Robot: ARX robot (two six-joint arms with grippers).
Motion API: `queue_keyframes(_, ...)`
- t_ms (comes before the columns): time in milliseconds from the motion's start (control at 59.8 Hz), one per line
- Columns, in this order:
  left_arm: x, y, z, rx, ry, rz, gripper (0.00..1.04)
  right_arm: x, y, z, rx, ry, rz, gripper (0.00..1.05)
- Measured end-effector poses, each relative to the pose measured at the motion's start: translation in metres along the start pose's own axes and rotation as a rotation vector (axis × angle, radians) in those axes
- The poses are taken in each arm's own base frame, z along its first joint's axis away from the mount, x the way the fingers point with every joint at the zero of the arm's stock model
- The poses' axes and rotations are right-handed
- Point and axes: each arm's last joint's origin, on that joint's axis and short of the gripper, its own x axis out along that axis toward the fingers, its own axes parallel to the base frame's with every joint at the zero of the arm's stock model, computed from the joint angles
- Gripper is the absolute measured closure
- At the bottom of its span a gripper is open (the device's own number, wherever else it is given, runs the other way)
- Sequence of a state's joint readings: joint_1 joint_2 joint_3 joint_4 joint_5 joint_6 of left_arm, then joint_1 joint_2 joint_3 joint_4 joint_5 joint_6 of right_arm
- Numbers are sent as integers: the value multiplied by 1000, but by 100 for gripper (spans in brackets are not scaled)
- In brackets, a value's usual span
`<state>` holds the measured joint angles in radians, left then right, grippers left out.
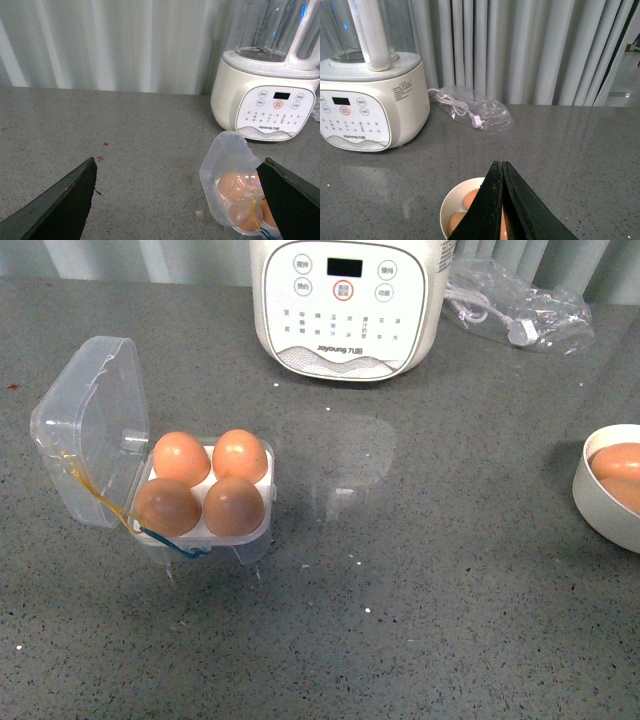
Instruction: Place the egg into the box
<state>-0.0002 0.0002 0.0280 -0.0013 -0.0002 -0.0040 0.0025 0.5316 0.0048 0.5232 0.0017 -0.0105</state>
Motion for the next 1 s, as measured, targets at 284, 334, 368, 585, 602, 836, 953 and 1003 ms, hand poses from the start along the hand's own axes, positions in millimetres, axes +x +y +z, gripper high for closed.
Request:
queue_keyframes(284,0,0,0,0,0,0,7,-10,0,2,0,-8,0,102)
queue_keyframes(334,0,0,0,0,0,0,7,-11,0,2,0,-9,0,102)
queue_keyframes(368,0,0,0,0,0,0,7,-12,0,2,0,-11,0,102)
queue_keyframes(585,0,0,0,0,0,0,7,-17,0,2,0,-11,0,102)
queue_keyframes(602,0,0,0,0,0,0,7,-18,0,2,0,-11,0,102)
queue_keyframes(836,0,0,0,0,0,0,7,-22,0,2,0,-11,0,102)
queue_keyframes(953,0,0,0,0,0,0,7,-24,0,2,0,-10,0,102)
queue_keyframes(1003,0,0,0,0,0,0,7,-29,0,-2,0,19,1,102)
